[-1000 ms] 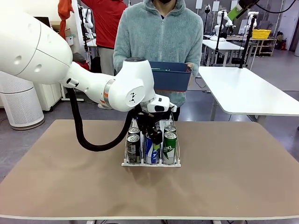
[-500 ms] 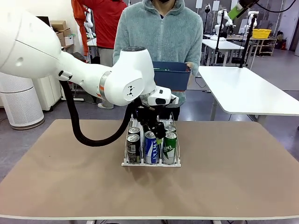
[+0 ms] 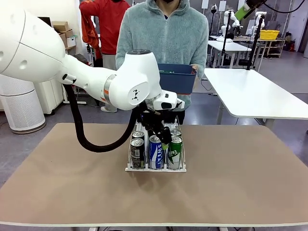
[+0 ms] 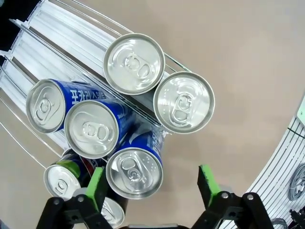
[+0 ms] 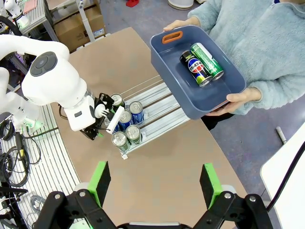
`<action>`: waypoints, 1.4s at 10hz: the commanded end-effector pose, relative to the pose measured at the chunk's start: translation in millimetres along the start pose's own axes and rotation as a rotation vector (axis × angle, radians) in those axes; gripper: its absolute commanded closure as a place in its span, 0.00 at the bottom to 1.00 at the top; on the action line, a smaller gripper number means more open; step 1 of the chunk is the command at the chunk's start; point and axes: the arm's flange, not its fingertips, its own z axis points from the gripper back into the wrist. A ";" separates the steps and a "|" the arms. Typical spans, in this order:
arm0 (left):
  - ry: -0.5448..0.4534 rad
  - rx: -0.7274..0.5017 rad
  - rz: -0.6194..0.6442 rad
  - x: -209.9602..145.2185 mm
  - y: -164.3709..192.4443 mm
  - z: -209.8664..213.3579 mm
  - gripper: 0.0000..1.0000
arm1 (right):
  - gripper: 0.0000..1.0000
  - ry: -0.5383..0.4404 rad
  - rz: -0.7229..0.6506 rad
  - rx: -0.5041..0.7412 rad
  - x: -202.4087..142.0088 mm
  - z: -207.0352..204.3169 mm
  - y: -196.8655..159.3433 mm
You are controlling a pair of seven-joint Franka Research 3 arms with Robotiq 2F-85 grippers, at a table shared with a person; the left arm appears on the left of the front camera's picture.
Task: Fill the beverage cans into the dispenser.
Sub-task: Pick up the Sprite handed by the human.
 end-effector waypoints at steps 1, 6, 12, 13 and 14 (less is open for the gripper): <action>-0.002 0.002 -0.017 -0.6 2.7 1.6 0.00 | 0.00 0.001 -0.008 0.001 0.3 -0.2 1.0; -0.002 0.002 -0.017 -0.6 2.7 1.6 0.00 | 0.00 0.001 -0.008 0.001 0.3 -0.2 1.0; -0.002 0.002 -0.017 -0.6 2.7 1.6 0.00 | 0.00 0.001 -0.008 0.001 0.3 -0.2 1.0; -0.002 0.000 0.000 0.7 0.2 0.5 0.00 | 0.00 0.001 -0.008 0.001 0.3 -0.2 1.0; 0.014 -0.005 -0.052 -7.7 4.1 13.6 0.00 | 0.00 0.001 -0.008 0.001 0.3 -0.2 1.0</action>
